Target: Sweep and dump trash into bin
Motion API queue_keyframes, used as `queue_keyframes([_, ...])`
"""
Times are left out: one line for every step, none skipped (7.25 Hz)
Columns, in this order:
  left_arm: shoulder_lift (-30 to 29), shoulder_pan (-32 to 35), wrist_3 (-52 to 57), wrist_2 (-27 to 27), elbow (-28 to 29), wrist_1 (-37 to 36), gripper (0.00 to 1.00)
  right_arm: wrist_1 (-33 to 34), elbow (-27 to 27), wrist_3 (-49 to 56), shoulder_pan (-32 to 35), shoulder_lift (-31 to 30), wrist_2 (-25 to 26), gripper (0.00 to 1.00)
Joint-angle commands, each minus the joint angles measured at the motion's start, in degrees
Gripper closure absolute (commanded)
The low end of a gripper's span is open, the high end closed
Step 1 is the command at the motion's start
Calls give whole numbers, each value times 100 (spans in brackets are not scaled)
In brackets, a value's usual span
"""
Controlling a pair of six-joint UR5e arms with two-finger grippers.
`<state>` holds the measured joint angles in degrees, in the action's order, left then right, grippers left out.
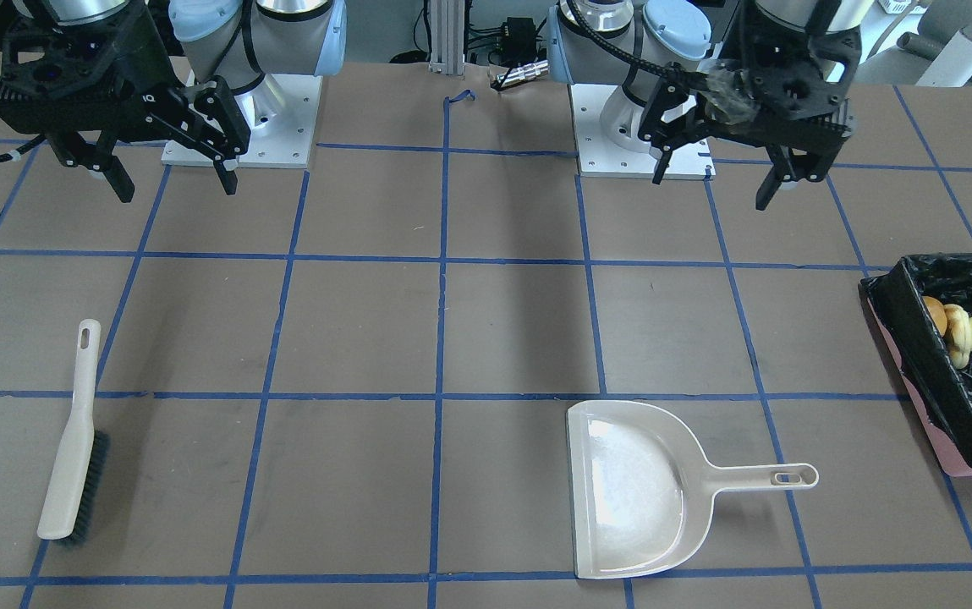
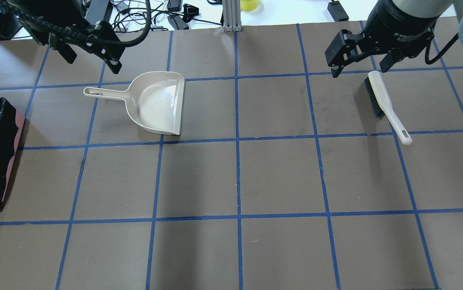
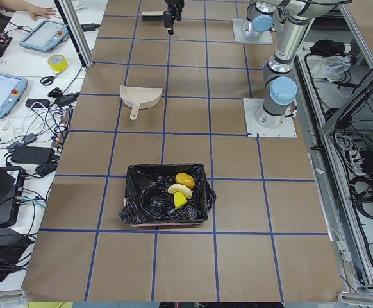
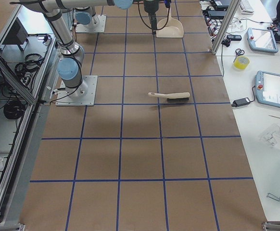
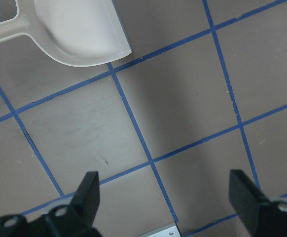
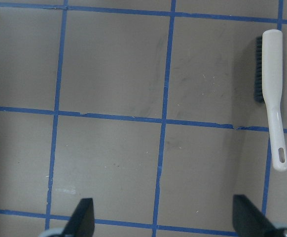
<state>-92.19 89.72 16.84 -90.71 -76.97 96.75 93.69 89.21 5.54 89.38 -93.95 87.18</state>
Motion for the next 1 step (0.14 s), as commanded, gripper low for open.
queue_keyframes([104, -113, -137, -61, -326, -217, 0, -9, 9, 0, 0, 0, 9, 0])
